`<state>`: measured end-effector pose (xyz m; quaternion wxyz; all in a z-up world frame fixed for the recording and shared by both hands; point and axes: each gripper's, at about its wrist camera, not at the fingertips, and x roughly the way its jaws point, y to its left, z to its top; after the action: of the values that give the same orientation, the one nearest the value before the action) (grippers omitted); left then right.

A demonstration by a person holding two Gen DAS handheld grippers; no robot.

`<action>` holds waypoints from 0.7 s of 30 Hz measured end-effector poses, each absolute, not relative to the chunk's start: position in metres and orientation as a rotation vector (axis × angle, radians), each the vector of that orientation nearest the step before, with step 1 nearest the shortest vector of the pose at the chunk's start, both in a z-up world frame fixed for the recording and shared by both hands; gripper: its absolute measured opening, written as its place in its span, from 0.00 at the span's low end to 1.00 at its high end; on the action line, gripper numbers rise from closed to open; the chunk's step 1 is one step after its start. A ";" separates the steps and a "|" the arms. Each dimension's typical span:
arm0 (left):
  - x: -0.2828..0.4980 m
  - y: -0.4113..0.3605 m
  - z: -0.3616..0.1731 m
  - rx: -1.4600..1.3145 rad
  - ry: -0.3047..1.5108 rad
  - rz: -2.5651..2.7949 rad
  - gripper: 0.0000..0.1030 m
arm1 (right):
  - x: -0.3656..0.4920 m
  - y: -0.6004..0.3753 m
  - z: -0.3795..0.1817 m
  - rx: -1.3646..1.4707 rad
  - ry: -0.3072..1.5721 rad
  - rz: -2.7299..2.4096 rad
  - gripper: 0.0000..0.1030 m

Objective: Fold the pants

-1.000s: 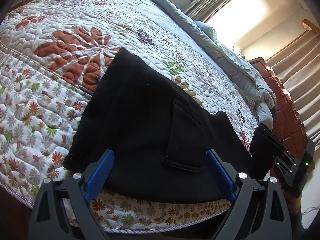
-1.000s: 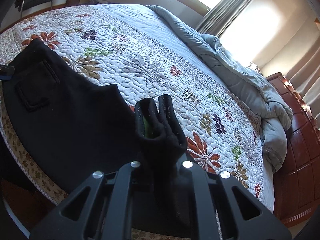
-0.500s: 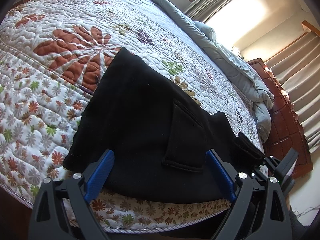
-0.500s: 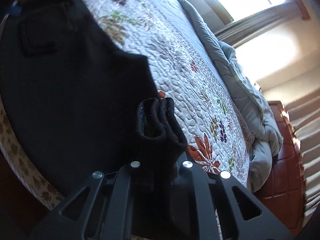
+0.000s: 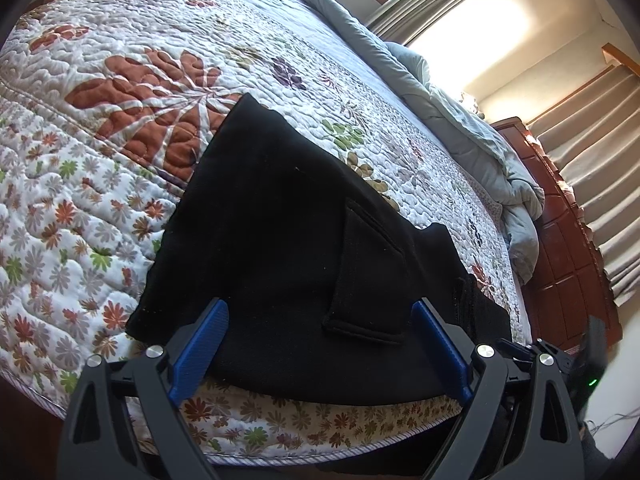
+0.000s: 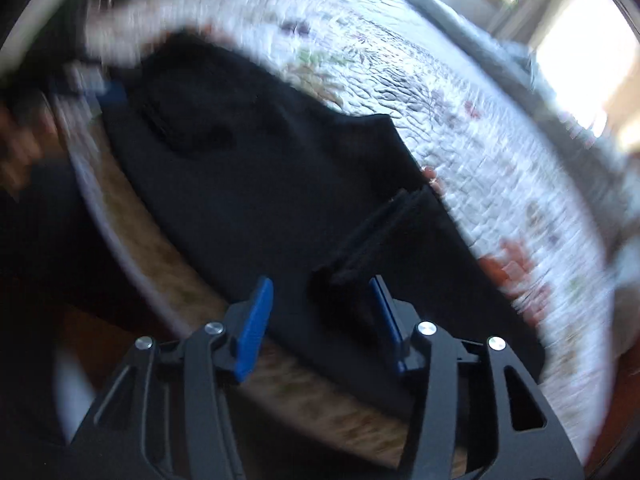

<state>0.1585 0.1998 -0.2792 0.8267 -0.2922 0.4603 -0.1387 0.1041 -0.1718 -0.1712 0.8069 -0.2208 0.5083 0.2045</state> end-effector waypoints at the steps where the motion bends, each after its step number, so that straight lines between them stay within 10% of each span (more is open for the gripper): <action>1: 0.158 0.200 -0.279 -0.620 0.978 -0.295 0.90 | 0.112 -0.191 -0.161 -0.375 1.090 0.409 0.48; 6: 0.158 0.199 -0.279 -0.612 0.981 -0.292 0.90 | 0.155 -0.283 -0.169 0.022 1.193 0.212 0.32; 21: 0.105 0.205 -0.243 -0.775 0.861 -0.200 0.93 | 0.155 -0.273 -0.175 0.005 1.236 0.340 0.40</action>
<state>0.1046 0.2046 -0.2427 0.8321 -0.3658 0.4061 -0.0944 0.1548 -0.2728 -0.1753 0.8016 0.0021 0.5763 0.1588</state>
